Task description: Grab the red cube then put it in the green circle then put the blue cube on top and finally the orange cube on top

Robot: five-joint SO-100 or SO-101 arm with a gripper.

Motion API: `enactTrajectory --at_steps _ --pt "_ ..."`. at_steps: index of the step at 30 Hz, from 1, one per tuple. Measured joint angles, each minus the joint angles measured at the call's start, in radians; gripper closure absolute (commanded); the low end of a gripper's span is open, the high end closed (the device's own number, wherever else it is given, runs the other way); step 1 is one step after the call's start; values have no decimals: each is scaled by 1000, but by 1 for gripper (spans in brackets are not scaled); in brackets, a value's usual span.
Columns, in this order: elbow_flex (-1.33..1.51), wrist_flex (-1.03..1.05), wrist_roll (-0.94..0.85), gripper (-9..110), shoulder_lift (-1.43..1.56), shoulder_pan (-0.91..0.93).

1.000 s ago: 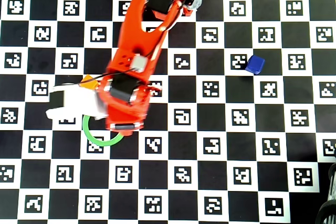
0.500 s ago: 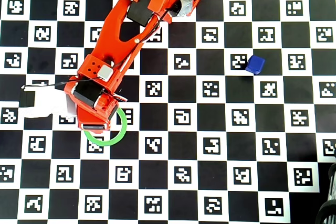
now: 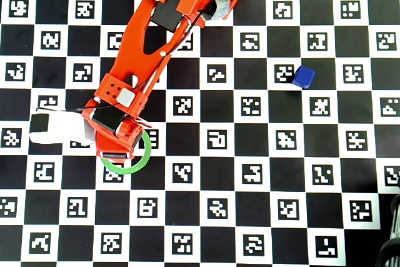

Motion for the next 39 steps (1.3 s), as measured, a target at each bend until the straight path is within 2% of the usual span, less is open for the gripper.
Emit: enactTrajectory --at_steps 18,39 --pt "107 -141 8 94 0 -6" --pt "133 -186 -12 94 0 -6"
